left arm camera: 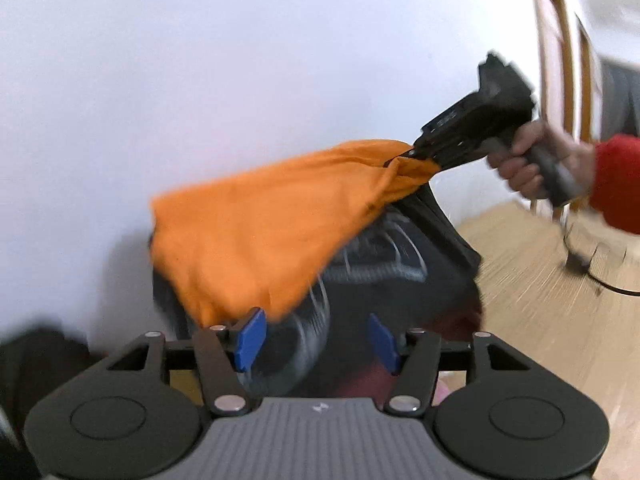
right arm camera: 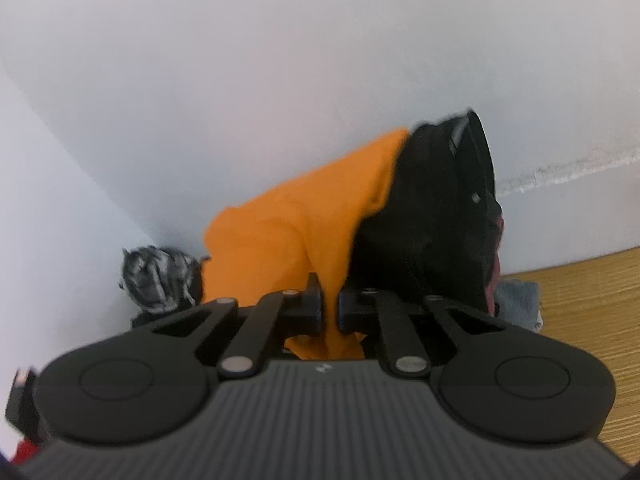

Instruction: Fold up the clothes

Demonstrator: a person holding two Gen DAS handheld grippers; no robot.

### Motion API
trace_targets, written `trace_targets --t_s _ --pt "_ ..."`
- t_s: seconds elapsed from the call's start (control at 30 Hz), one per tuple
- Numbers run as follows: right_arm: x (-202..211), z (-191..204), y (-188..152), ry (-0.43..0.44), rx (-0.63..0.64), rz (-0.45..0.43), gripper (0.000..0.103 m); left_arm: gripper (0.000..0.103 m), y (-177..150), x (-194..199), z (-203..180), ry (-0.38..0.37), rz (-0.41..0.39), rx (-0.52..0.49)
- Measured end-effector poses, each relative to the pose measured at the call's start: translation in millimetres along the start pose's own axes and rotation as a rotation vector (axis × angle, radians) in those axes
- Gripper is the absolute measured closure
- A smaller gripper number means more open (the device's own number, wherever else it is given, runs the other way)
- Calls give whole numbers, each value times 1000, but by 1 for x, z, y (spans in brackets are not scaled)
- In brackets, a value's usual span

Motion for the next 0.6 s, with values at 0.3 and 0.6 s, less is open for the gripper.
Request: trace_targets --t_s 0.3,0.6 --pt "14 15 -16 -18 -83 -3 93 37 -3 -103 -27 207 239 -759" --pt "13 -4 -23 -8 -169 -11 93 92 14 -95 -31 255 253 -753"
Point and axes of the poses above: each gripper's, at about its wrist camera, not at the fingertips, and x roughly against the way its jaws point, z to its left, y to its top, the point moved 10 cm from there along -x, roughly the way its jaws point, and after that the axes turned 5 degrees about -y, right-handed, at the moved point
